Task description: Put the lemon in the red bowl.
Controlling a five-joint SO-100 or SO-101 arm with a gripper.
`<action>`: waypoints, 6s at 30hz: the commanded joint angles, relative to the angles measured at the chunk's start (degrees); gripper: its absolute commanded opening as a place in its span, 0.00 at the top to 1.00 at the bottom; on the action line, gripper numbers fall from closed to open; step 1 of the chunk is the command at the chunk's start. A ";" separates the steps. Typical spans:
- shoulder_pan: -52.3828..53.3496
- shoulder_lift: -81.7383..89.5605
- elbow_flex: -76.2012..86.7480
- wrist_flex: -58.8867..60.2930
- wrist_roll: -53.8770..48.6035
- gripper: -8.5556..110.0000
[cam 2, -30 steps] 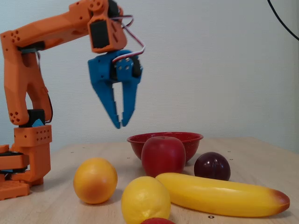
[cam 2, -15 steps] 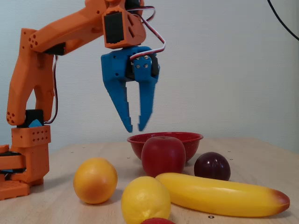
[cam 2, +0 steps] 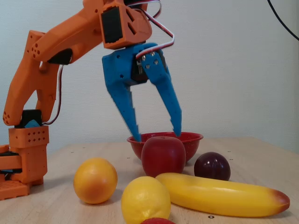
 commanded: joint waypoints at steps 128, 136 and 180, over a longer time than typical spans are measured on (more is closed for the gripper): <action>-4.39 -13.45 4.31 -8.96 19.60 0.46; -4.48 -13.36 4.31 -8.88 19.51 0.50; -2.02 -5.19 4.13 -4.75 15.21 0.93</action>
